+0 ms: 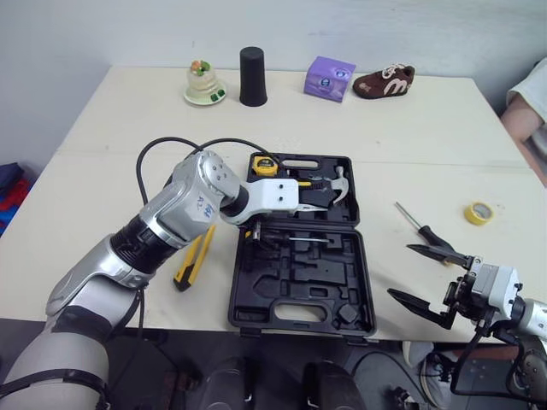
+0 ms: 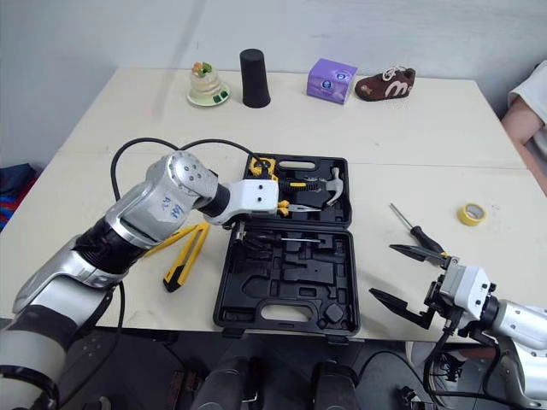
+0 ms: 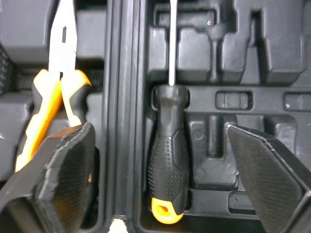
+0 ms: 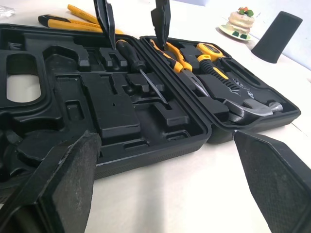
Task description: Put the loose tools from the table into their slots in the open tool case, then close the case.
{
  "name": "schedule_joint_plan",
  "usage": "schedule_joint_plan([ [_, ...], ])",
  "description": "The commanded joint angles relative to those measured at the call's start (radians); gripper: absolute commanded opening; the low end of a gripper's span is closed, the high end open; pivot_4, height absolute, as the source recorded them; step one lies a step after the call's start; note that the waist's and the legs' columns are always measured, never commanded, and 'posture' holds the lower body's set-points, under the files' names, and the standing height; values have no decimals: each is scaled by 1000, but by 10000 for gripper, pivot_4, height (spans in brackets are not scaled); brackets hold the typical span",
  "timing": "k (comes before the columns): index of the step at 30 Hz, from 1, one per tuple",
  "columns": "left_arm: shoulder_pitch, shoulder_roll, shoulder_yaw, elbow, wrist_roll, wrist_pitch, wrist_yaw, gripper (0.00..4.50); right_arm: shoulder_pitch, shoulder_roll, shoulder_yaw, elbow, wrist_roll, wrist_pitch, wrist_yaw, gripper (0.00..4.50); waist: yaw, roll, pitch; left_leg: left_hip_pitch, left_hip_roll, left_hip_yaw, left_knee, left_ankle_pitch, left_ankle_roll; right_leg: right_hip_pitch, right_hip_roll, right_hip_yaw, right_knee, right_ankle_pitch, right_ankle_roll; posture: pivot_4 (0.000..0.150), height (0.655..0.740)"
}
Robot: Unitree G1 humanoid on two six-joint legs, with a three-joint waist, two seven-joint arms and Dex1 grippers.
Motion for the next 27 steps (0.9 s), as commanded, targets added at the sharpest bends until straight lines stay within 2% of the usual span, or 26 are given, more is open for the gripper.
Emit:
schedule_joint_plan([
  [1, -19, -15, 87, -84, -54, 30, -15, 43782, 2, -4, -17, -18, 19, -3, 2, 45000, 0, 0, 0, 0, 0, 0, 0, 0, 0, 0, 0, 0, 0, 0, 0, 1500, 7400],
  [5, 22, -41, 187, -86, -124, -22, -2, 43782, -8, -1, -13, 11, 14, -16, 17, 45000, 0, 0, 0, 0, 0, 0, 1, 0, 0, 0, 0, 0, 0, 0, 0, 1500, 7400],
  [6, 43, -59, 250, -76, -179, -49, -7, 41359, -9, 0, -13, 17, 13, -19, 21, 45000, 0, 0, 0, 0, 0, 0, 1, 0, 0, 0, 0, 0, 0, 0, 0, 1500, 7400],
  [8, 75, -105, 381, -41, -282, -86, 1, 34984, -8, 0, -14, 23, 13, -23, 27, 45000, -1, 0, 0, 0, 0, 0, 1, 0, 0, 0, 0, 0, 0, 0, 0, 1500, 7400],
  [10, 92, -140, 469, -10, -348, -99, 19, 25447, -6, 0, -15, 25, 13, -25, 30, 45000, 0, 0, 0, 0, 0, -1, 2, 0, 0, 1, 0, -1, 1, 0, 0, 1500, 7400],
  [13, 137, -123, 499, 28, -341, -234, 14, 10957, -4, -2, -17, 29, 13, -25, 34, 45000, -1, 1, 0, 0, 0, -2, 3, 0, 0, 1, 0, -2, 1, 0, 0, 1500, 7400],
  [15, 177, -142, 522, 48, -357, -257, 39, 2089, -6, -13, -25, 41, 16, -29, 51, 45000, -1, 1, 0, 0, 0, -2, 3, 0, 0, 1, 0, -3, 2, 0, 0, 1500, 7400],
  [16, 201, -156, 525, 60, -358, -270, 54, 311, -8, -21, -30, 45, 17, -28, 57, 45000, -1, 1, 0, 0, 0, -1, 3, 0, 0, 1, 0, -3, 2, 0, 0, 1500, 7400],
  [20, 292, -217, 504, 103, -345, -404, 82, 311, -8, -37, -42, 36, 28, -15, 59, 45000, 3, 1, 0, -1, -1, -1, 5, -1, 2, 2, -1, -3, 2, 0, 0, 1500, 7400],
  [23, 375, -221, 426, 116, -289, -422, 97, 311, -19, -42, -42, 15, 30, 1, 39, 45000, 1, 1, 0, -1, -1, -1, 5, -2, 3, 2, -1, -3, 2, 0, 0, 1500, 7400],
  [27, 405, -248, 420, 175, -251, -507, 162, 311, -21, -51, -57, -5, 30, 23, 18, 45000, 0, 1, 0, 0, -1, -1, 5, -2, 3, 2, -1, -3, 1, 0, 0, 1500, 7400],
])
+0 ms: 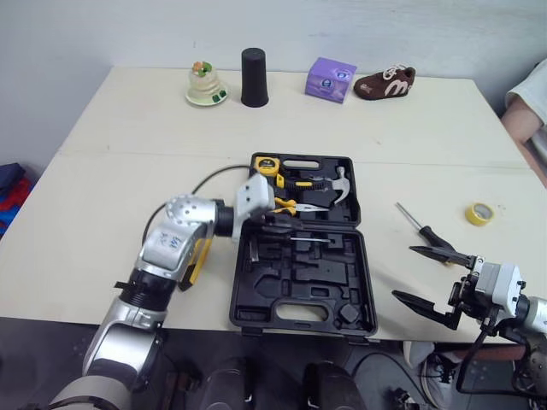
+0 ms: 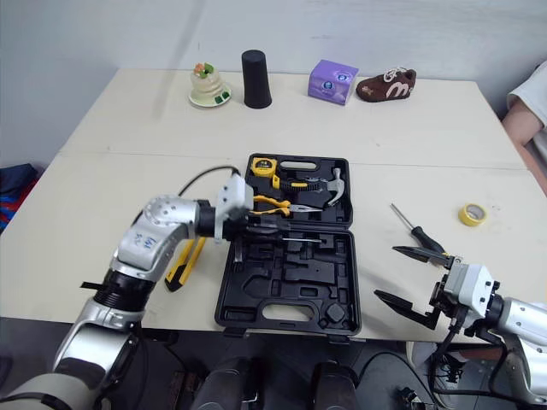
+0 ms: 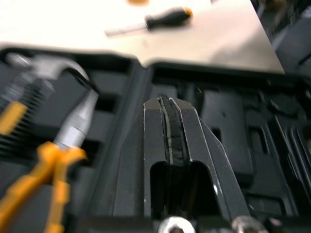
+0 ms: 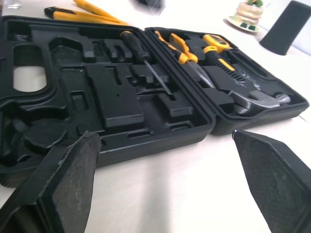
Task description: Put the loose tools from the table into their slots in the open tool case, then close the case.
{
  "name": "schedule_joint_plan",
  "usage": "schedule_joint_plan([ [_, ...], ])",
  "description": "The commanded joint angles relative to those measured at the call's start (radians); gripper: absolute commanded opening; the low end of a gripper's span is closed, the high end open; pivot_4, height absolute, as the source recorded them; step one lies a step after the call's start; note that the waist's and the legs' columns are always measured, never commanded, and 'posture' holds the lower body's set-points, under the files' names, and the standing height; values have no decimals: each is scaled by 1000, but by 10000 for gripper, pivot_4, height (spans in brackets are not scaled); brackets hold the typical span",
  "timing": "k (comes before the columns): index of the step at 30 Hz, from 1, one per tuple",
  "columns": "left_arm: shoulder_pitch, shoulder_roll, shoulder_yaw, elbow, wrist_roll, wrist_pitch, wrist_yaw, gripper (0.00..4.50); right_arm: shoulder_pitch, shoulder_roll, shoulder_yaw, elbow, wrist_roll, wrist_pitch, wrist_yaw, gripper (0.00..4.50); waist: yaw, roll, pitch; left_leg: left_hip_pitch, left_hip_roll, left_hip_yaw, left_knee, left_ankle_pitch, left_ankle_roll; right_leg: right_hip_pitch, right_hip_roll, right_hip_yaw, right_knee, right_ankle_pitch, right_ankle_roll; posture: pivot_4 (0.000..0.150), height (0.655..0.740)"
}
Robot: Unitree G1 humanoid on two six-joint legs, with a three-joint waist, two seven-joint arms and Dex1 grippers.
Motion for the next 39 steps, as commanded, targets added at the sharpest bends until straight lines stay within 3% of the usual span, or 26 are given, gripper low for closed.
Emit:
schedule_joint_plan([
  [1, -2, -24, 12, 42, 37, -99, 68, 311, 6, -23, -50, -46, 20, 17, -21, 45000, 0, 0, 0, 0, 0, 0, 0, 0, 0, 0, 0, 0, -2, 0, 0, 1500, 7400],
  [19, -14, -18, -38, 163, 108, -81, 68, 311, 12, -34, -68, -33, 19, 21, 4, 45000, 1, 0, 0, 0, 0, 0, 0, 0, 0, 0, 0, 0, -2, 0, 0, 1500, 7400],
  [26, -2, 16, -160, 192, 214, -9, 56, 311, 28, -31, -73, -32, 20, 16, 10, 45000, 2, 1, -4, 2, 0, 0, 0, -1, 0, 3, 0, 0, -3, 0, 0, 1500, 7400],
  [31, 40, 53, -244, 215, 279, 16, 40, 311, 33, -24, -68, -45, 14, 17, -3, 45000, -1, 6, -23, 18, 3, 0, -2, -10, -1, 20, 1, 0, -12, 0, 0, 1500, 7400],
  [34, 65, 34, -221, 222, 263, 76, 92, 311, 45, -15, -66, -65, 12, 23, -22, 45000, -1, 10, -30, 20, 5, 0, -2, -13, -2, 23, 1, 4, -14, 0, -1, 1500, 7400],
  [37, 72, 38, -206, 220, 261, 42, 113, 311, 47, -12, -60, -70, 9, 25, -34, 45000, -1, 11, -35, 31, 8, 0, -2, -18, -2, 35, 0, 7, -19, -1, -1, 1500, 7400],
  [39, 60, 20, -140, 188, 192, -32, 101, 311, 42, -13, -62, -73, 8, 32, -48, 45000, -1, 14, -39, 34, 8, 0, -3, -25, -3, 38, 0, 8, -20, -1, -1, 1500, 7400],
])
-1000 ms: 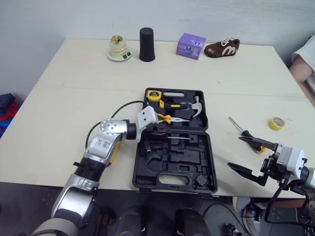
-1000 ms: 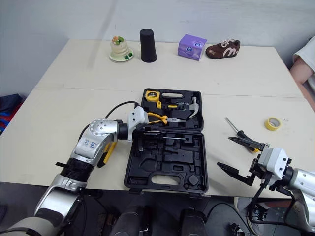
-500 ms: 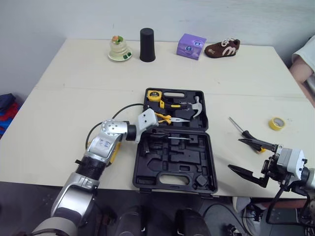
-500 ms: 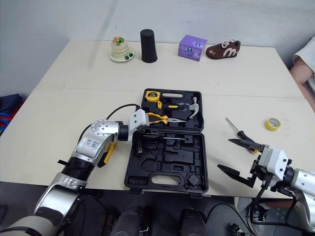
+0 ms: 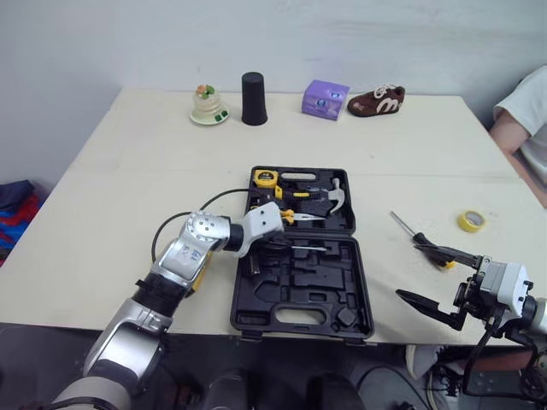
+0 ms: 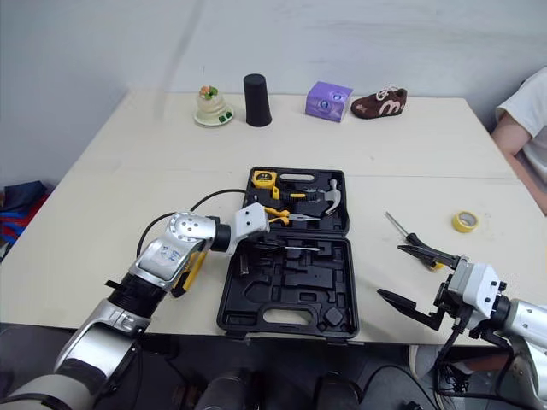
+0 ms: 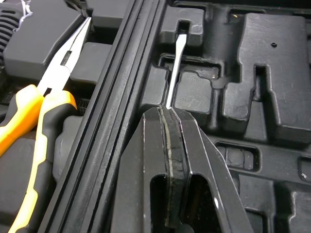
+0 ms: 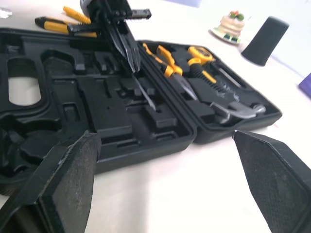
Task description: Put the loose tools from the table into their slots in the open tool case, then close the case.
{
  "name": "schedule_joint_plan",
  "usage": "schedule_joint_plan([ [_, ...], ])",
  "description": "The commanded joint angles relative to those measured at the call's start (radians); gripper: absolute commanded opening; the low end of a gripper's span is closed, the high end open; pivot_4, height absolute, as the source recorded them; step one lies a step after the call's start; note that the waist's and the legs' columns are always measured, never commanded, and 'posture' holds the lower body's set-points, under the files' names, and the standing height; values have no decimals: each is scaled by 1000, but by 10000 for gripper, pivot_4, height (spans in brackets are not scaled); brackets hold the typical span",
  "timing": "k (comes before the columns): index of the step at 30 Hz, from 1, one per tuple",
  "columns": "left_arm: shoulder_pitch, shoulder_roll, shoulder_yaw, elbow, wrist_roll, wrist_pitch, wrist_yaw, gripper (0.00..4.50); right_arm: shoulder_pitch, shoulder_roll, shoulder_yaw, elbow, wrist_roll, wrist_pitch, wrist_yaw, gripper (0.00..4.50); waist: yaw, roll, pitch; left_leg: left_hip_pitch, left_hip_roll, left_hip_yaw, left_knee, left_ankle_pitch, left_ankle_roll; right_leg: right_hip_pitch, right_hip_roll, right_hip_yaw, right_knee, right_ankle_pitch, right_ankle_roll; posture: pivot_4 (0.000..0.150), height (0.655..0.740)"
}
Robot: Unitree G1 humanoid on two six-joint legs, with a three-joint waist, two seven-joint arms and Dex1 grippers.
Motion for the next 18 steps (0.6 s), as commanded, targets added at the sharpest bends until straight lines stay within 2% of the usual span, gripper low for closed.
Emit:
schedule_joint_plan([
  [1, 52, -1, 21, 57, -12, -38, -6, 311, -5, -2, -32, -31, 7, 1, -26, 45000, -1, 4, -1, 0, 0, 0, -1, 0, -1, -1, 0, 1, 0, 0, 0, 1500, 7400],
  [3, 39, -7, 78, 24, -59, -91, -16, 311, -5, -6, -49, -28, 16, 10, -41, 45000, -1, 7, -1, -1, 0, 2, -2, 2, 1, -3, 0, 2, 0, 0, 0, 1500, 7400],
  [7, 7, 6, 233, -68, -193, -138, -31, 311, 14, -14, -113, -10, 33, 30, -71, 45000, 0, 1, 12, -7, 0, 2, -5, 9, -2, -9, 0, 2, 0, 0, -1, 1500, 7400],
  [9, 21, 66, 337, -122, -273, -106, -54, 6676, 41, -26, -177, 27, 33, 27, -66, 45000, -1, 0, 12, -13, 0, 2, -4, 10, -2, -16, 1, 2, 2, 0, -1, 1500, 7400],
  [11, 67, 168, 418, -149, -302, -109, -93, 14047, 65, -31, -243, 65, 33, 15, -70, 45000, -7, 0, 13, -20, -1, 3, -2, 12, -1, -23, 2, 1, 5, 0, -1, 1500, 7400],
  [14, 155, 290, 541, -127, -309, -109, -67, 27856, 103, -35, -333, 143, 17, -21, -77, 45000, -18, 0, 13, -17, -2, 6, -6, 12, -1, -22, 5, -3, 5, 0, -1, 1500, 7400],
  [16, 263, 374, 668, -86, -306, -140, -52, 37623, 121, -40, -411, 267, -11, -78, -101, 45000, -25, -1, 15, -17, -3, 7, -8, 12, 1, -22, 3, -5, 2, 0, 0, 1500, 7400],
  [18, 346, 425, 743, -65, -320, -128, -54, 44460, 123, -43, -457, 359, -23, -117, -121, 45000, -28, -4, 18, -17, -4, 7, -9, 10, 2, -23, 1, -5, 1, 0, 0, 1500, 7400],
])
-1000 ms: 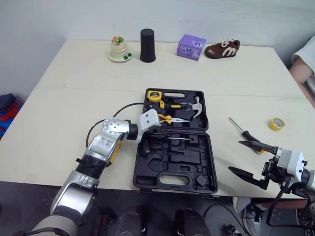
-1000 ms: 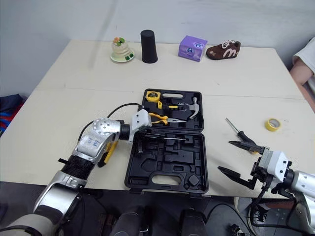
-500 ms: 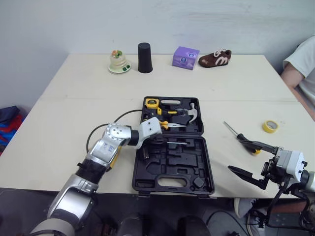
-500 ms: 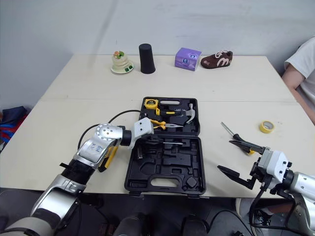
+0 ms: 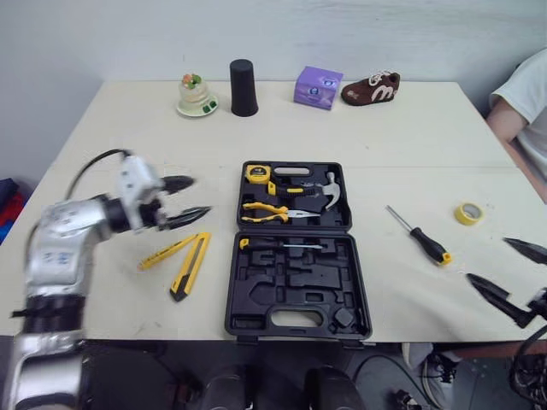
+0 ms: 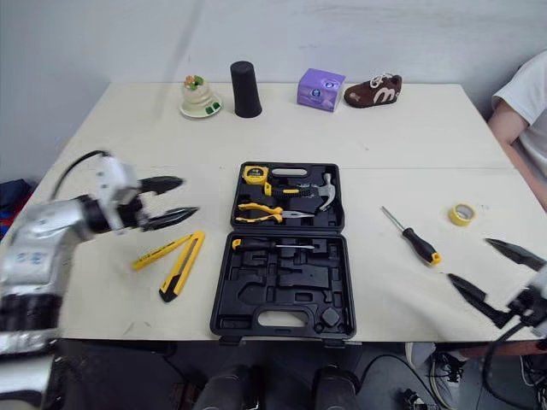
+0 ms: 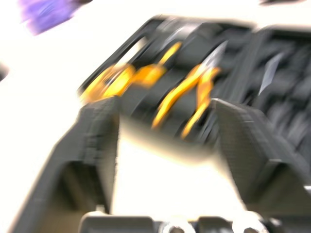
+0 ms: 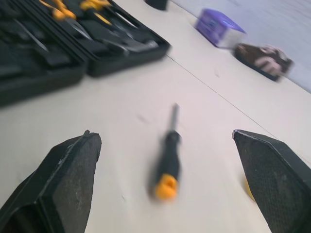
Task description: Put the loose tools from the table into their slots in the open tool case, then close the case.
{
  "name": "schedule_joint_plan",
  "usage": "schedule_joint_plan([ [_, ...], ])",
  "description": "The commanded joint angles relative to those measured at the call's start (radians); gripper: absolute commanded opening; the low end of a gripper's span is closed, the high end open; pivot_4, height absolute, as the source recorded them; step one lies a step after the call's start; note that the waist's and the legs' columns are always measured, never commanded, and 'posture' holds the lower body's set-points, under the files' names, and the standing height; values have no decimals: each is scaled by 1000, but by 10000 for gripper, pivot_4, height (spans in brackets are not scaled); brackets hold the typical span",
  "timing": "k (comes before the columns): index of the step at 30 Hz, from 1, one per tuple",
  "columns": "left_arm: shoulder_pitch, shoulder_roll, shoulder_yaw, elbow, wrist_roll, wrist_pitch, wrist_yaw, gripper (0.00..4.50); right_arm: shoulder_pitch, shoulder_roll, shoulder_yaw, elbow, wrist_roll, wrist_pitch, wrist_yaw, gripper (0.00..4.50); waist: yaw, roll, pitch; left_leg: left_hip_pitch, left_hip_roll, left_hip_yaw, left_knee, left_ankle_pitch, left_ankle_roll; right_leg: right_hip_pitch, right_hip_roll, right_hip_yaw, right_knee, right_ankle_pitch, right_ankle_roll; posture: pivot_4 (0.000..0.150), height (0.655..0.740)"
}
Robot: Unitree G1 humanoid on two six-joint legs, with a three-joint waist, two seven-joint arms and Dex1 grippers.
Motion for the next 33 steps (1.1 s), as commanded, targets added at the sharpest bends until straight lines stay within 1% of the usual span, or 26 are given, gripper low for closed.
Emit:
schedule_joint_plan([
  [1, 130, 81, 160, 41, -23, -17, 5, 44460, 15, -14, -124, 161, -20, -86, -46, 45000, -2, -3, 3, 0, 0, 0, 0, -1, 0, -1, -1, 1, -1, 0, 0, 1500, 7400],
  [3, 222, 100, 236, 92, -17, -69, 13, 44460, 28, -15, -164, 249, -29, -120, -72, 45000, 0, -4, 4, 0, 2, -1, 0, -1, -2, -1, -3, 4, -1, 0, 0, 1500, 7400],
  [5, 298, 95, 312, 148, -15, -122, 41, 44460, 49, -18, -200, 331, -38, -147, -102, 45000, 0, -3, 4, 0, 2, -1, -1, -4, -5, -1, -4, 8, -2, 0, 0, 1500, 7400],
  [7, 395, 91, 393, 249, 18, -217, 104, 44460, 83, -18, -247, 437, -48, -169, -163, 45000, -1, -3, 4, 0, 2, -1, -3, -5, -7, -3, -5, 9, -2, 0, -1, 1500, 7400],
  [9, 444, 74, 469, 309, 6, -236, 187, 44460, 116, -10, -267, 504, -55, -197, -193, 45000, -1, -3, 4, 0, 3, -1, -5, -6, -9, -5, -4, 9, -1, -2, -3, 1500, 7400],
  [13, 507, 57, 528, 344, -5, -262, 266, 44460, 152, 5, -271, 555, -41, -221, -221, 45000, -3, -3, 4, 0, 5, -1, -5, -7, -9, -5, -3, 8, -1, -3, -4, 1500, 7400],
  [16, 544, 53, 530, 351, 15, -285, 312, 44460, 152, 11, -273, 573, -28, -211, -260, 45000, -3, -2, 4, 2, 5, -1, -4, -7, -8, -4, -4, 11, -1, -2, -4, 1500, 7400],
  [18, 554, 51, 521, 343, 14, -291, 327, 44460, 130, 20, -265, 553, -11, -179, -292, 45000, -3, -2, 4, 2, 5, -1, -5, -7, -9, -5, -4, 12, -1, -2, -4, 1500, 7400],
  [22, 523, 22, 460, 244, -23, -266, 301, 44460, 26, 24, -182, 461, -7, -121, -301, 45000, -5, -1, 3, 0, 5, 0, -6, -7, -10, -10, -5, 13, 0, -2, -5, 1500, 7400],
  [23, 503, 17, 439, 209, -34, -261, 291, 44460, 1, 19, -150, 409, -23, -67, -339, 45000, -5, -1, 3, 0, 5, 1, -6, -7, -10, -10, -4, 14, 1, -2, -5, 1500, 7400],
  [24, 477, 18, 406, 149, -56, -243, 265, 44460, -31, 14, -105, 323, -12, -27, -331, 45000, -5, -1, 3, 0, 5, 1, -6, -7, -10, -10, -4, 14, 1, -2, -5, 1500, 7400],
  [26, 448, 21, 370, 81, -79, -214, 237, 44460, -63, 11, -58, 215, 4, 26, -319, 45000, -5, -1, 3, -3, 5, 1, -6, -6, -11, -13, -4, 15, 3, -2, -5, 1500, 7400],
  [28, 410, 48, 313, -41, -140, -98, 195, 44460, -59, -8, -4, 58, 88, 197, -276, 45000, -4, 1, 3, -3, 5, 2, -6, -5, -12, -14, -4, 15, 4, -2, -5, 1500, 7400],
  [30, 367, 78, 265, -148, -195, 11, 170, 44460, -60, -45, 40, -59, 142, 370, -267, 45000, -1, 1, 3, -4, 5, 2, -7, -3, -14, -15, -3, 14, 4, -2, -5, 1500, 7400],
  [31, 349, 88, 251, -180, -212, 47, 167, 44460, -61, -63, 55, -90, 147, 430, -270, 45000, 1, 1, 3, -4, 5, 2, -7, 0, -10, -15, -2, 14, 5, -2, -5, 1500, 7400],
  [33, 318, 105, 211, -250, -239, 106, 154, 44460, -63, -109, 101, -140, 138, 549, -278, 45000, 1, 1, 3, -5, 5, 2, -7, -1, -9, -15, -2, 14, 4, -2, -6, 1500, 7400],
])
